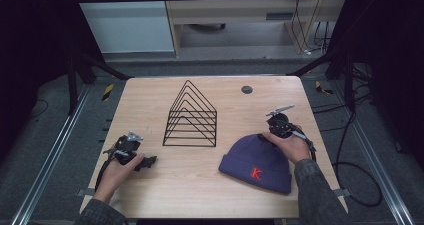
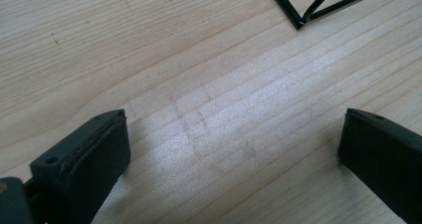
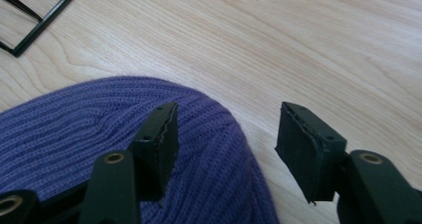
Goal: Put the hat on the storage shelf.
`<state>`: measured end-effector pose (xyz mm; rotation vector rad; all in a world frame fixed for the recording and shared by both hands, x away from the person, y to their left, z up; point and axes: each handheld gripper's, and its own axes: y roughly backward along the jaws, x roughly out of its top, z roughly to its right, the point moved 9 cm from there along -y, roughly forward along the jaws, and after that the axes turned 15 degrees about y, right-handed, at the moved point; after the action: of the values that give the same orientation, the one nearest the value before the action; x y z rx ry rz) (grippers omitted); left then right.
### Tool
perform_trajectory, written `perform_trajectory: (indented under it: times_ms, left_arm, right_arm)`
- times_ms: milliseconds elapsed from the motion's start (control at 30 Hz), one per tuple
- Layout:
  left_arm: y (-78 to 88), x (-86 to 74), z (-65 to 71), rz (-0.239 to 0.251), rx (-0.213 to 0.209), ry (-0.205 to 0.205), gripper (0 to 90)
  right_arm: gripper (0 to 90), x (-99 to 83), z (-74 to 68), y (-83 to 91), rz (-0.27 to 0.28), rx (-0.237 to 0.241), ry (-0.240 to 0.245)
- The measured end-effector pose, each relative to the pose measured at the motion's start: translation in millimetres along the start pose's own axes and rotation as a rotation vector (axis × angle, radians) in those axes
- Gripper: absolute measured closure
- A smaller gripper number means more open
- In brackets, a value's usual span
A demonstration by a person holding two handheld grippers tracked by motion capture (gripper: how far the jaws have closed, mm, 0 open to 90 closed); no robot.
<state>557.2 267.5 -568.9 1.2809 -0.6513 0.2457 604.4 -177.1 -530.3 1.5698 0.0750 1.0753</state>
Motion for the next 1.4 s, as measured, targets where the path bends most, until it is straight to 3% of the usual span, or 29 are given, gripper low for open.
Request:
perform_trajectory:
  times_ms: [200,467,567,800,900,1000,1200,1400]
  left_arm:
    - [-0.1,0.2,0.1,-0.003,-0.001,-0.006,0.0]
    - [-0.4,0.3,1.3,-0.003,-0.004,-0.009,0.0]
    - [-0.5,0.4,1.6,-0.001,-0.003,-0.010,0.0]
    - [-0.7,0.3,2.7,-0.001,-0.006,-0.013,0.0]
    - [-0.7,0.3,3.1,-0.001,-0.007,-0.014,0.0]
    - [-0.7,0.3,3.3,-0.002,-0.007,-0.015,0.0]
    - [-0.3,-0.5,5.1,-0.014,-0.014,-0.020,0.0]
    - [3.4,5.2,5.5,0.007,-0.023,-0.022,3.5]
  right_arm:
    - [41.6,-2.2,-5.3,-10.9,-0.025,0.026,-0.006]
    - [40.7,-8.0,-6.6,-17.9,-0.019,0.048,-0.056]
    - [44.5,-9.3,-8.7,-19.7,-0.010,0.063,-0.072]
    - [60.3,-11.0,-9.6,-19.2,0.000,0.089,-0.068]
    - [71.7,-10.9,-10.7,-16.2,0.021,0.103,-0.057]
    - [75.2,-10.4,-12.1,-14.0,0.033,0.106,-0.050]
    - [77.2,-7.2,-20.5,1.2,0.081,0.090,-0.005]
    - [77.6,8.6,-33.8,37.1,0.188,0.061,0.063]
